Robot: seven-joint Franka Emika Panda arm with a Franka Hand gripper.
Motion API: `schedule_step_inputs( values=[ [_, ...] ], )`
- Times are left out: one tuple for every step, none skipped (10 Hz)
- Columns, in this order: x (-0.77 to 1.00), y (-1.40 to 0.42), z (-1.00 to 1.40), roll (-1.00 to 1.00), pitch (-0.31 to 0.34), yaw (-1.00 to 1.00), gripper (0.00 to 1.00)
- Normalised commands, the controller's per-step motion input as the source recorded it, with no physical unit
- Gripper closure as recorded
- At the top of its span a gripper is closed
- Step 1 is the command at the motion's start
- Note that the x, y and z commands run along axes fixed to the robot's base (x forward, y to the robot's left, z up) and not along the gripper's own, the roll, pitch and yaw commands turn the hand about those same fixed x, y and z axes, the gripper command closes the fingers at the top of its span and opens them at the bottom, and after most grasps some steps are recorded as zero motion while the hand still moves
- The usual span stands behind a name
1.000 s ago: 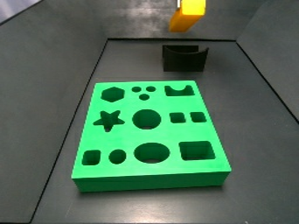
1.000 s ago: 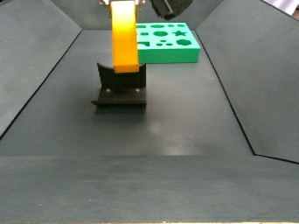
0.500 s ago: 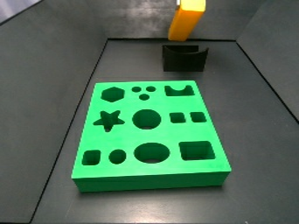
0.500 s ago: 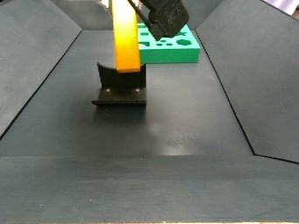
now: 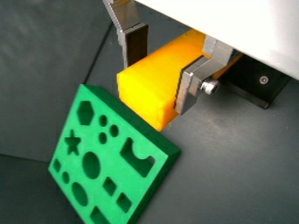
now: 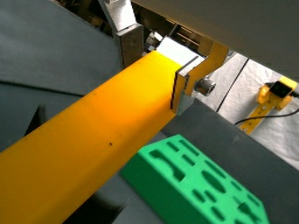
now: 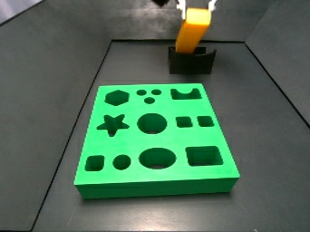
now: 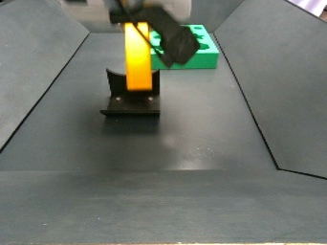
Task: Pick up the rectangle object. Move up. Place the rectangle object on the fixture. Regrasp the rectangle object. Move to above the board. Insert the rectangle object.
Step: Place the rectangle object on the fixture, then regrasp the rectangle object.
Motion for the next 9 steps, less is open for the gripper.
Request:
schedule_step_inputs(
  values=[
    [0.12, 0.04, -1.00, -0.10, -0.072, -0.02, 1.00],
    [0.12, 0.04, -0.89, -0.08, -0.070, -0.01, 1.00],
    [0.10, 0.03, -0.71, -0.08, -0.062, 0.00, 1.00],
    [0.08, 0.02, -0.50, -0.07, -0.046, 0.01, 1.00],
    [0.07, 0.01, -0.37, -0.06, -0.041, 0.01, 1.00],
    [0.06, 0.01, -0.26, -0.06, -0.038, 0.01, 1.00],
    [0.00, 0.00, 0.00, 0.00, 0.000, 0.00, 0.00],
    [0.00, 0.00, 1.00, 0.03, 0.091, -0.01, 0.00],
    [0.00, 0.00, 1.00, 0.04, 0.091, -0.01, 0.00]
  ],
)
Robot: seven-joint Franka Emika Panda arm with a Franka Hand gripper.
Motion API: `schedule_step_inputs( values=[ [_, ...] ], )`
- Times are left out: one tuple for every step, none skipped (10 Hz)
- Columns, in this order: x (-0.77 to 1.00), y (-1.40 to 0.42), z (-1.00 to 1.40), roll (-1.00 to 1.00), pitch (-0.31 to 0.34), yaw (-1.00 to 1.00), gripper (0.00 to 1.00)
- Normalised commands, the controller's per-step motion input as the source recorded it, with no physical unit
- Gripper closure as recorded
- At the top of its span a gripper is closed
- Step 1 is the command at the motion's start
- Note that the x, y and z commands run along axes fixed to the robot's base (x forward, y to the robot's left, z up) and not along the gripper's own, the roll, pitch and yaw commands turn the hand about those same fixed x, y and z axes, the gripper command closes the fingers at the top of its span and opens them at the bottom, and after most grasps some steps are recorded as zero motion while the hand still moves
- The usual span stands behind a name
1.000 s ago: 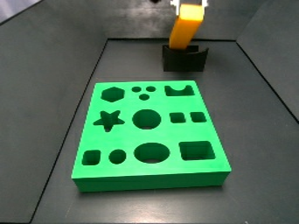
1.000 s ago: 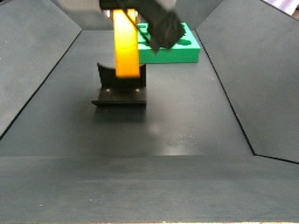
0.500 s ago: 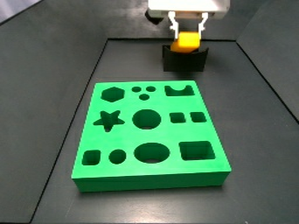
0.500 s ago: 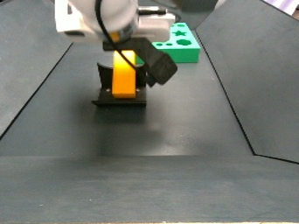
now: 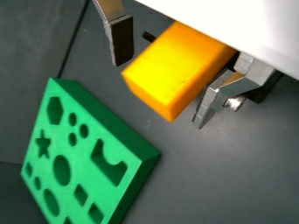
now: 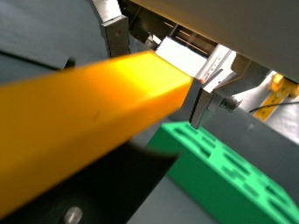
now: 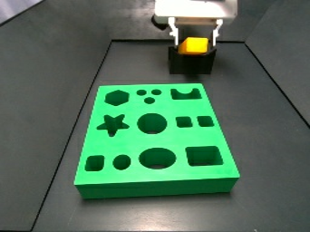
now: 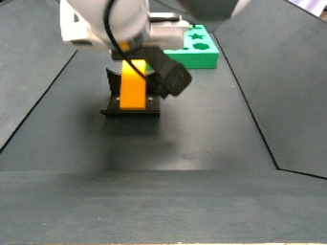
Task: Pick up the rectangle object. Move up. Place the rectangle object on the fixture. Regrasp the rectangle object. Move to above the board. Insert the rectangle object.
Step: Regrasp the rectangle object.
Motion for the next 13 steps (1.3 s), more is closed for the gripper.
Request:
schedule_step_inputs(
  values=[
    [-0.01, 0.01, 1.00, 0.05, 0.095, -0.02, 0.00],
    [-0.02, 0.01, 1.00, 0.05, 0.085, -0.04, 0.00],
    [-0.03, 0.01, 1.00, 0.05, 0.077, -0.05, 0.00],
    [-0.03, 0.01, 0.86, 0.05, 0.064, -0.06, 0.00],
    [-0.03, 0.01, 0.73, 0.04, 0.058, -0.05, 0.00],
    [-0.02, 0.01, 0.41, 0.03, 0.046, -0.06, 0.00],
    [-0.02, 0.01, 0.29, 0.03, 0.045, -0.05, 0.00],
    [0.15, -0.68, 0.78, 1.00, 0.049, 0.02, 0.00],
    [0.16, -0.66, 0.72, 1.00, 0.049, 0.02, 0.00],
    [0.07, -0.48, 0.56, 1.00, 0.045, 0.02, 0.00],
    [0.02, -0.35, 0.43, 1.00, 0.042, 0.02, 0.00],
    [-0.02, -0.13, 0.17, 1.00, 0.038, 0.02, 0.00],
    [0.00, -0.08, 0.04, 1.00, 0.036, 0.02, 0.00]
  ],
)
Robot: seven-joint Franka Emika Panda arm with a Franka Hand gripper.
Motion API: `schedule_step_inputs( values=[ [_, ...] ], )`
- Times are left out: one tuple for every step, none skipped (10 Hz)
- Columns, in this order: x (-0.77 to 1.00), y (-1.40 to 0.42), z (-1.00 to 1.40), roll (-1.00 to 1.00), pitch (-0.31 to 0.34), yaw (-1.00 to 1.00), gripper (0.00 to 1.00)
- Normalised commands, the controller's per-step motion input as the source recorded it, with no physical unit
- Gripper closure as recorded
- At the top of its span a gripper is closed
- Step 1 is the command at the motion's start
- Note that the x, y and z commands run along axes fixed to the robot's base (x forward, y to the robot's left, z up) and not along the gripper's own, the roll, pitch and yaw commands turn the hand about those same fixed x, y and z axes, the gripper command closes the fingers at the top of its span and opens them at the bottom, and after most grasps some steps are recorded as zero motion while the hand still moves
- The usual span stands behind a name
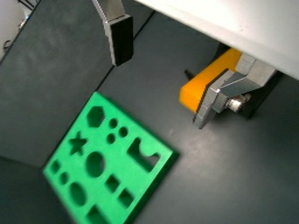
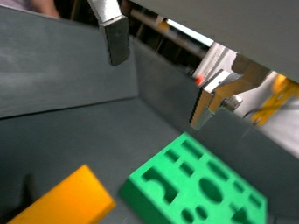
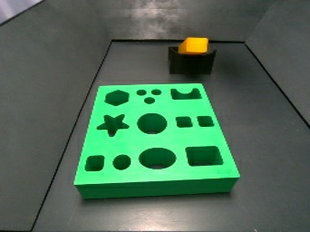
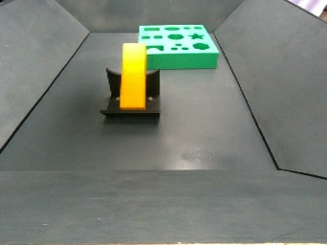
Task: Pick up the rectangle object. Move up. Place the rectangle object on the fixture. Regrasp the rectangle object. Move to above the board. Insert the rectangle object.
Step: Regrasp the rectangle object.
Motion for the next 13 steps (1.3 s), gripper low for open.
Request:
schedule_step_inputs(
  values=[
    [-0.01, -0.05, 0.05, 1.00, 0.037, 0.02, 0.00],
    [-0.02, -0.04, 0.05, 1.00, 0.034, 0.02, 0.00],
    [-0.02, -0.03, 0.03, 1.00, 0.032, 0.02, 0.00],
    [-0.02, -0.03, 0.01, 1.00, 0.027, 0.02, 0.00],
    [-0.02, -0.02, 0.01, 1.00, 0.024, 0.02, 0.00],
    [-0.02, -0.02, 0.02, 1.00, 0.020, 0.02, 0.00],
    [-0.01, -0.02, 0.01, 1.00, 0.018, 0.03, 0.00],
    [0.00, -0.02, 0.01, 1.00, 0.015, 0.03, 0.00],
    [0.00, -0.01, 0.01, 1.00, 0.014, 0.03, 0.00],
    [0.00, -0.02, 0.01, 1.00, 0.018, 0.03, 0.00],
    [0.00, -0.01, 0.01, 1.00, 0.021, 0.03, 0.00],
    [0.02, -0.02, 0.01, 1.00, 0.032, 0.03, 0.00],
    [0.02, -0.02, 0.00, 1.00, 0.036, 0.04, 0.00]
  ],
)
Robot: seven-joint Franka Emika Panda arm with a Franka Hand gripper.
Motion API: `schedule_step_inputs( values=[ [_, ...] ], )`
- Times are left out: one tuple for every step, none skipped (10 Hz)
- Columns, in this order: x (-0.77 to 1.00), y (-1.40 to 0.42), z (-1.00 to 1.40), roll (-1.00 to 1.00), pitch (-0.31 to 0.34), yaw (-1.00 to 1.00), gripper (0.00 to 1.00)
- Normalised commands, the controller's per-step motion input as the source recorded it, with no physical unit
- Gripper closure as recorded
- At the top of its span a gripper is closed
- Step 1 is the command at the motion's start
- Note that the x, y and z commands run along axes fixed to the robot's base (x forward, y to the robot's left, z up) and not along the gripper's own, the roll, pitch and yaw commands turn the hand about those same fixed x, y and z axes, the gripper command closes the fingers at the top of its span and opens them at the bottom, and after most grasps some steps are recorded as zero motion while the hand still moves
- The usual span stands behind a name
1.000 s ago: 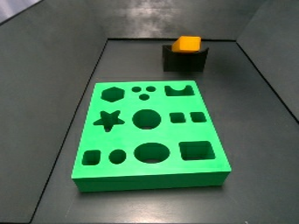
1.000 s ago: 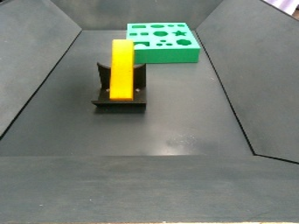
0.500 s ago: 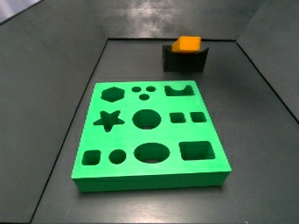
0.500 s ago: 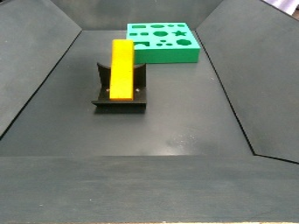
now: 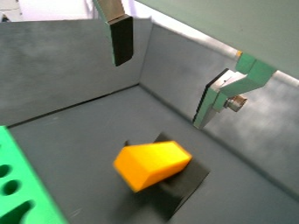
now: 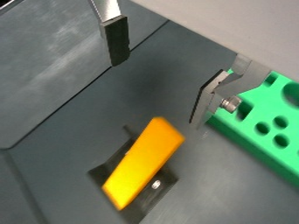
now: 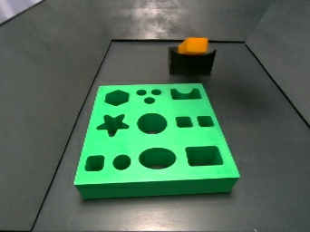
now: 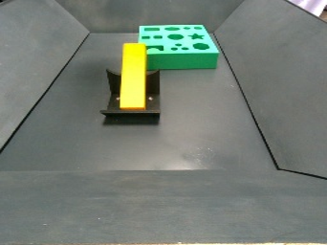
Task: Pick up the rectangle object. Move up. Place the rectangle object on the fixture. Regrasp the rectangle object. Move to above the board. Insert the rectangle object.
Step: Regrasp the rectangle object.
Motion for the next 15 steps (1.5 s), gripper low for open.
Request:
schedule_step_inputs(
  values=[
    [0.04, -0.03, 0.00, 1.00, 0.048, 0.04, 0.00],
    [0.06, -0.03, 0.00, 1.00, 0.065, 0.05, 0.00],
    [0.07, -0.03, 0.00, 1.00, 0.081, 0.05, 0.00],
    [0.08, -0.03, 0.00, 1.00, 0.102, 0.06, 0.00],
    [0.09, -0.04, 0.00, 1.00, 0.124, 0.07, 0.00],
    [0.09, -0.04, 0.00, 1.00, 0.158, 0.10, 0.00],
    [0.09, -0.04, 0.00, 1.00, 0.183, 0.13, 0.00],
    [0.09, -0.04, -0.01, 1.00, 0.200, 0.16, 0.00],
    [0.10, -0.05, -0.01, 0.69, 0.176, 0.19, 0.00],
    [0.10, -0.05, -0.01, 0.50, 0.153, 0.21, 0.00],
    [0.10, -0.04, 0.00, 0.32, 0.123, 0.22, 0.00],
    [0.08, -0.03, 0.00, 0.20, 0.073, 0.23, 0.00],
    [0.08, -0.04, -0.01, 0.17, 0.036, 0.22, 0.00],
    [0.08, -0.05, -0.01, 0.16, 0.014, 0.21, 0.00],
    [0.03, 0.05, -1.00, 0.17, -0.081, 0.13, 0.00]
  ],
)
